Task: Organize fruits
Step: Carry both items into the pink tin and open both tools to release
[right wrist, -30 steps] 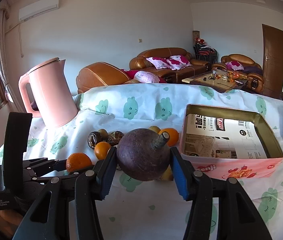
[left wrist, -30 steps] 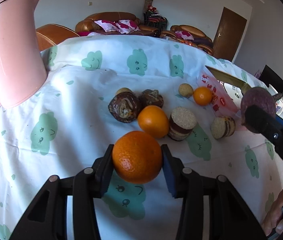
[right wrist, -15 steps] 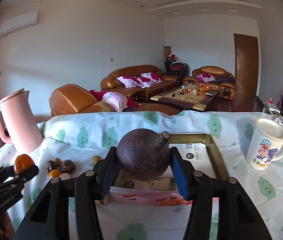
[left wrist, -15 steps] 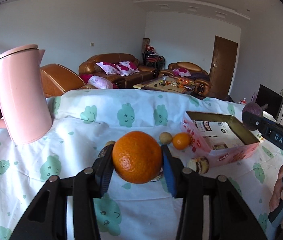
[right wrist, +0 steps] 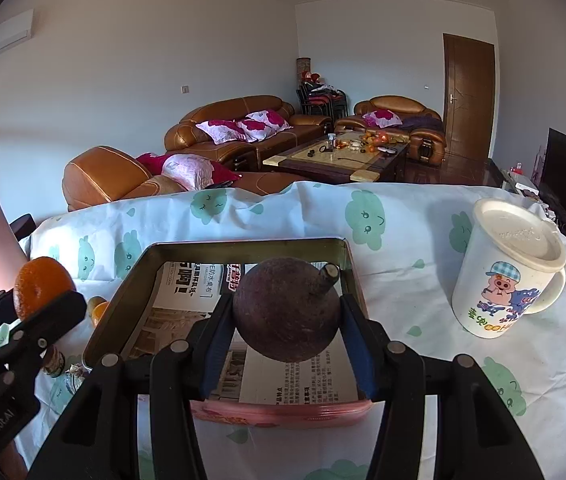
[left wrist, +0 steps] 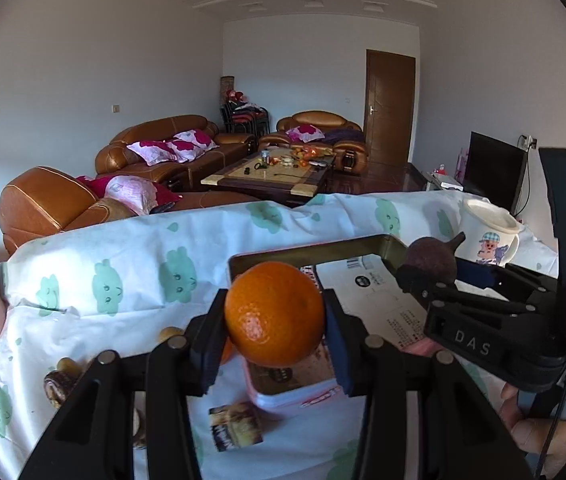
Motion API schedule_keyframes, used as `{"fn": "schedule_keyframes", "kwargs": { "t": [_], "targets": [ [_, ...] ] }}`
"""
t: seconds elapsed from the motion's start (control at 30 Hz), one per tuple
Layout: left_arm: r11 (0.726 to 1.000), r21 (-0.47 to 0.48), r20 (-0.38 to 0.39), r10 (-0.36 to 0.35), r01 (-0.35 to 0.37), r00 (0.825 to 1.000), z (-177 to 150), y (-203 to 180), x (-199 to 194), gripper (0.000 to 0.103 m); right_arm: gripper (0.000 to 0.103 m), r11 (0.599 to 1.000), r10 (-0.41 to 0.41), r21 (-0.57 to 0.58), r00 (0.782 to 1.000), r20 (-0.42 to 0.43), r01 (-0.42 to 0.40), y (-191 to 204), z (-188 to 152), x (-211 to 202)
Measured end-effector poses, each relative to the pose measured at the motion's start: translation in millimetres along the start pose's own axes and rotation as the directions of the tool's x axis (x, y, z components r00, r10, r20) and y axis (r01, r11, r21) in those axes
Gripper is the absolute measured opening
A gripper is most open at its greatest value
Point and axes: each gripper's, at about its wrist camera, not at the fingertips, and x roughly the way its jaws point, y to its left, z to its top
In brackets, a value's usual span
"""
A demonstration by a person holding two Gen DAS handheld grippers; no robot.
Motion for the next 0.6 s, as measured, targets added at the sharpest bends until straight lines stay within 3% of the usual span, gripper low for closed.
{"fn": "schedule_keyframes", "kwargs": {
  "t": [0.17,0.5,0.6],
  "targets": [
    [1.000,0.018,-0.047,-0.015,0.016,0.999,0,-13,26,0.045,0.054,1.000,0.023,-0.003,0.999,-0.033,-0.023,-3,-1,9],
    [1.000,-0.013,-0.098,0.026,-0.027,0.995,-9,-7,44,0.049,0.055,0.999,0.039,-0.028,0.997,-0.070,-0.041,3,-2,22],
    [0.997,0.003,-0.046,0.078,-0.078,0.996,-8,-7,33,0.067,0.055,0.999,0.042,-0.031,0.997,-0.064,-0.044,4,-2,21]
  ]
}}
